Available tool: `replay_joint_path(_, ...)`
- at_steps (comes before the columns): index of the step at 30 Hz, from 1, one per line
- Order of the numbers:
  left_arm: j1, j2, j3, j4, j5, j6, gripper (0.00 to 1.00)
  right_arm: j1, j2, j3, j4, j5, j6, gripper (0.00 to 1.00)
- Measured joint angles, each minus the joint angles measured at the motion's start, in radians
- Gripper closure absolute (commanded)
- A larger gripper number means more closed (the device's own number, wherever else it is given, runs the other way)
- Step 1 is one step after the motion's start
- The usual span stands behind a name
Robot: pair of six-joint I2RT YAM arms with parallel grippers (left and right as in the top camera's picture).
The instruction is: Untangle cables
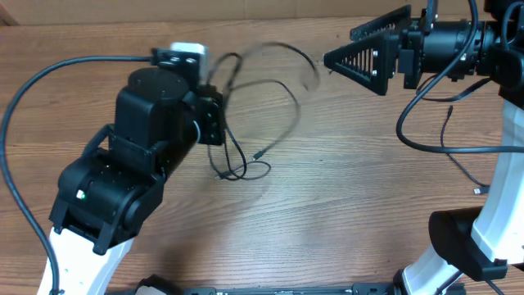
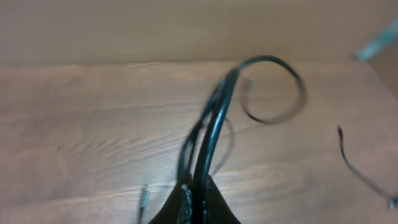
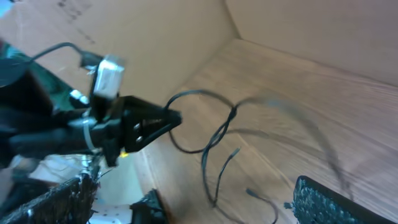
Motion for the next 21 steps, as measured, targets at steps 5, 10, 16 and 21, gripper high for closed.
replay_joint_path(5,0.014,0.0,0.0,0.09,0.016,-0.252,0.96,0.011,0.0,0.0,0.0,-0.027,0.0,0.0)
replay_joint_path(10,0.014,0.003,-0.001,0.242,0.229,-0.236,0.96,0.035,-0.002,-0.073,0.0,-0.019,0.0,0.0)
replay_joint_path(16,0.014,0.004,-0.001,0.377,0.478,-0.16,0.96,0.039,-0.002,-0.246,0.014,-0.003,-0.041,0.0)
replay_joint_path(21,0.014,0.004,-0.001,0.43,0.538,-0.127,0.96,0.076,-0.002,-0.311,0.021,-0.047,-0.135,0.06)
